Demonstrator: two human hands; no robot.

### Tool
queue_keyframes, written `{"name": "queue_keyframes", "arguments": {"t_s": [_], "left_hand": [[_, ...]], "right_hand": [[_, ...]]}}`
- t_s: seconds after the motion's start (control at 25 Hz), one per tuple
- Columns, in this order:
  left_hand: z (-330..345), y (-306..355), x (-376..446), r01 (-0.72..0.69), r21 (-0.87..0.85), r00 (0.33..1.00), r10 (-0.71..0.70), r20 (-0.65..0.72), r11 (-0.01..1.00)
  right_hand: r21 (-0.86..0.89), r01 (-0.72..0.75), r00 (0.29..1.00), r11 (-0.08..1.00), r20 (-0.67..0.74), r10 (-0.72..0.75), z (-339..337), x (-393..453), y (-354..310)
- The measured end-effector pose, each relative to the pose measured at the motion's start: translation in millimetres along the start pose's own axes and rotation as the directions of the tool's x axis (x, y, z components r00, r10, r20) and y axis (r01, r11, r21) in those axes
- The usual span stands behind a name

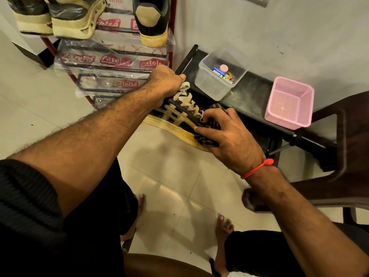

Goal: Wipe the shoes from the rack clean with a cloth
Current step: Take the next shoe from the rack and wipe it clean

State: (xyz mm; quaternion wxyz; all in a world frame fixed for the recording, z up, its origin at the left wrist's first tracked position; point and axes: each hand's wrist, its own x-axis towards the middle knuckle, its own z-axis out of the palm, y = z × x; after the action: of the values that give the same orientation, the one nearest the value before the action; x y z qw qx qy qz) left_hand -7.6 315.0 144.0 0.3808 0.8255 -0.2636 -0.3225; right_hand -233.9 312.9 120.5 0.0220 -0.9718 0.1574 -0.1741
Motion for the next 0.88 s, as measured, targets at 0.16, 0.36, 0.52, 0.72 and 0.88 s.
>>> {"name": "queue_keyframes", "arguments": {"t_s": [0.16, 0.36, 0.52, 0.72, 0.88], "left_hand": [[8, -2, -3, 0.001, 0.041, 0.999, -0.003, 0.054, 0.999], [0, -1, -2, 0.033, 0.086, 0.995, -0.041, 0.096, 0.996], [-2, -2, 0, 0.044, 0.065, 0.995, -0.05, 0.085, 0.997], [-21, -6, 4, -0.018, -0.037, 0.996, 0.021, 0.088, 0.999], [-17, -1, -1, -0.088, -0.111, 0.988, 0.101, 0.115, 0.99]], "right_hand": [[0.023, 0.0, 1.0, 1.0, 0.024, -0.001, 7, -3, -4], [0.12, -0.003, 0.996, 0.993, -0.083, 0.013, 3, -6, 13], [0.159, -0.05, 0.986, 0.986, -0.148, 0.074, 4, -11, 24], [0.38, -0.282, 0.886, 0.881, -0.249, 0.391, -5, -30, 59], [0.649, -0.376, 0.826, 0.661, -0.088, 0.557, -7, -17, 41]]}}
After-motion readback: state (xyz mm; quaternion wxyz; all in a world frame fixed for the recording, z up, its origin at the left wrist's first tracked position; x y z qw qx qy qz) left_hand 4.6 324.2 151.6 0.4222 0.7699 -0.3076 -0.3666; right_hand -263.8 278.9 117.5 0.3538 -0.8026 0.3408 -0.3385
